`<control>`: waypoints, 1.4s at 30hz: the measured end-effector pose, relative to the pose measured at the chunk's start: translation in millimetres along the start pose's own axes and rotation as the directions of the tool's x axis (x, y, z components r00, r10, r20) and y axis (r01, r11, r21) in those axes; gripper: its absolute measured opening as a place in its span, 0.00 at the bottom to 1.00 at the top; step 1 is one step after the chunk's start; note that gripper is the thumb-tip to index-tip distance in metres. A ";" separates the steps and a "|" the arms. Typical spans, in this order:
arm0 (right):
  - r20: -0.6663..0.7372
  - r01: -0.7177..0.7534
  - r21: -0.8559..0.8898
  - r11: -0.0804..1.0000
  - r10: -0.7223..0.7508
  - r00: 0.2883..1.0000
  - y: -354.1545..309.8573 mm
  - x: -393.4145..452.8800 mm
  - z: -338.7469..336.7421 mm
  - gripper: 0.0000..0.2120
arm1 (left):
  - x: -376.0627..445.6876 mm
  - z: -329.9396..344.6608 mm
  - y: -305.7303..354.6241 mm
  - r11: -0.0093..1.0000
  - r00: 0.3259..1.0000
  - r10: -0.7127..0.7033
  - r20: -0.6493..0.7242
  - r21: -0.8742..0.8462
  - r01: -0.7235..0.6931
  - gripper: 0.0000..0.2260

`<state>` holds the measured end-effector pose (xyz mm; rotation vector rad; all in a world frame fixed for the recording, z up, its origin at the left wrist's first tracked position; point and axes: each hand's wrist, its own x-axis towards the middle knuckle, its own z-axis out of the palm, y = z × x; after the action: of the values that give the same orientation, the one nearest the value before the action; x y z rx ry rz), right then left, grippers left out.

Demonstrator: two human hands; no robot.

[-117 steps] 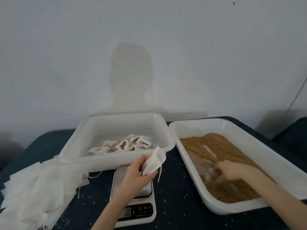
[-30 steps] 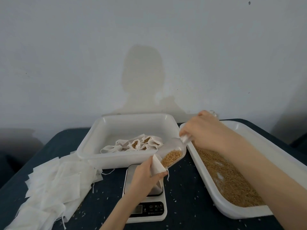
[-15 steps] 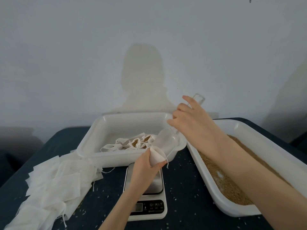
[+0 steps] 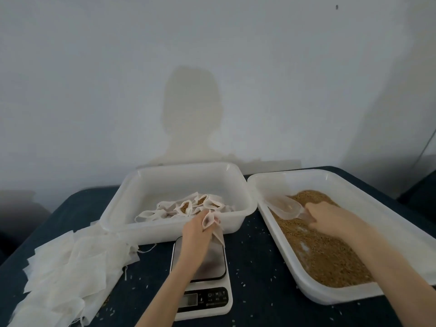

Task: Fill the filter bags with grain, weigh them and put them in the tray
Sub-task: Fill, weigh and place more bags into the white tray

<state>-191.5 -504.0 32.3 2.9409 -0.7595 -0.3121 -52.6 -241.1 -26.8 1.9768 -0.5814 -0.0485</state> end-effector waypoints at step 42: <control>-0.462 0.308 0.565 0.765 -0.015 0.887 -158.0 -30.5 67.8 0.08 | -54.9 -100.4 -91.8 0.995 0.996 0.006 0.094 -0.102 0.004 0.25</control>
<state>-158.3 -353.6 -49.9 3.4812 -0.6152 0.7346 -38.1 -101.7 -70.0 1.8821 -0.6285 -0.1687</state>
